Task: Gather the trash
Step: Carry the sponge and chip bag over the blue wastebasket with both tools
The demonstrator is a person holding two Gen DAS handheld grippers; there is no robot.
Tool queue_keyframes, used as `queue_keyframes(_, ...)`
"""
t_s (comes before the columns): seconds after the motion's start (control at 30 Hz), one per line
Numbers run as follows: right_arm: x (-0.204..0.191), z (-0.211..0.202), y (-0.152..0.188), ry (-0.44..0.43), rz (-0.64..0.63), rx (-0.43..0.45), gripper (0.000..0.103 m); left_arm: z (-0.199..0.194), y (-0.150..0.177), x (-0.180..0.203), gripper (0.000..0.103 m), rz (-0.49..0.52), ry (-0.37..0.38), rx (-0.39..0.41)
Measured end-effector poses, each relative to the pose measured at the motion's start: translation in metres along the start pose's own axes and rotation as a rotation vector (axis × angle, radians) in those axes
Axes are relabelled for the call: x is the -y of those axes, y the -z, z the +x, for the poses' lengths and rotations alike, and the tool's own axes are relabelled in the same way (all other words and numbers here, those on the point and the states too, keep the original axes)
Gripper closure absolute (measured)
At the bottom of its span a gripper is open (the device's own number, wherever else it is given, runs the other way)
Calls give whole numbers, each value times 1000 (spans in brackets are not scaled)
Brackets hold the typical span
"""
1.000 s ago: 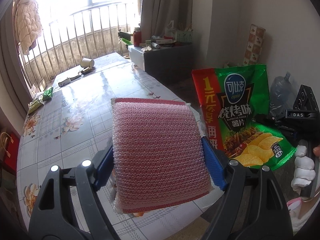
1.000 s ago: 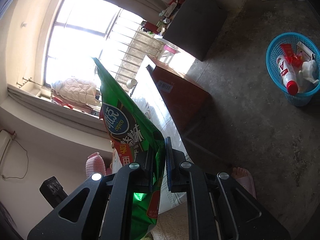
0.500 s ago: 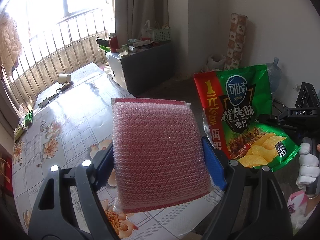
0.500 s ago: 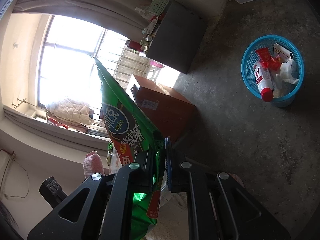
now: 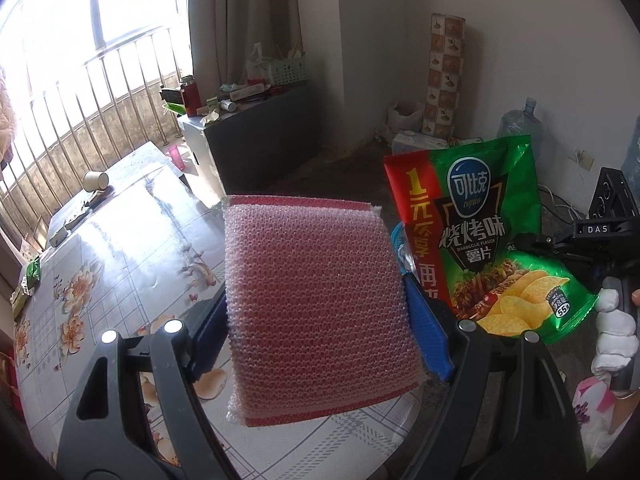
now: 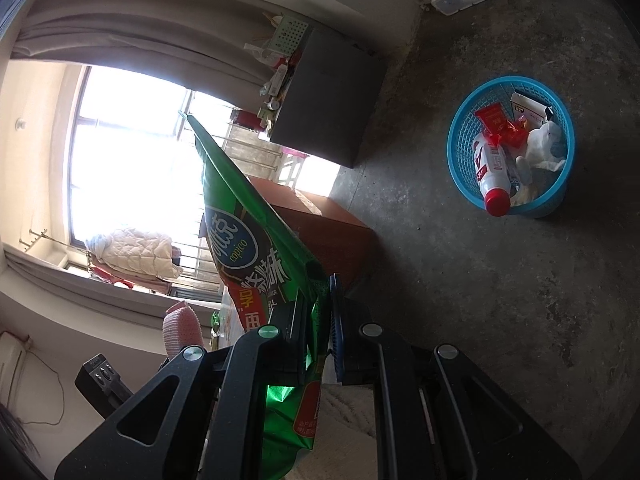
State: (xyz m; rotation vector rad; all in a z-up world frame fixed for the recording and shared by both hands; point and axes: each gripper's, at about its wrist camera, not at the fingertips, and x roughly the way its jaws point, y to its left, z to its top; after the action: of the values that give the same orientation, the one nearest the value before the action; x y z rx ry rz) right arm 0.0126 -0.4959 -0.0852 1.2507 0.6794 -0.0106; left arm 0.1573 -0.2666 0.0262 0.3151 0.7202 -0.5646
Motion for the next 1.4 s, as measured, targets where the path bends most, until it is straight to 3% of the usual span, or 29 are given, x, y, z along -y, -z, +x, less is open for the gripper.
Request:
queue_keyframes(0.57,46,-31,-14,40,93,88,93,36,-17,34,27,28,94,-52)
queue_keyframes(1.0,118,-70,-31,177,264,227,92,92,-31,38,27,-60,272,-165)
queue_keyframes(1.4,157,-34,-71,220,338,243,92,174,-53,62,27,-104,383,-314)
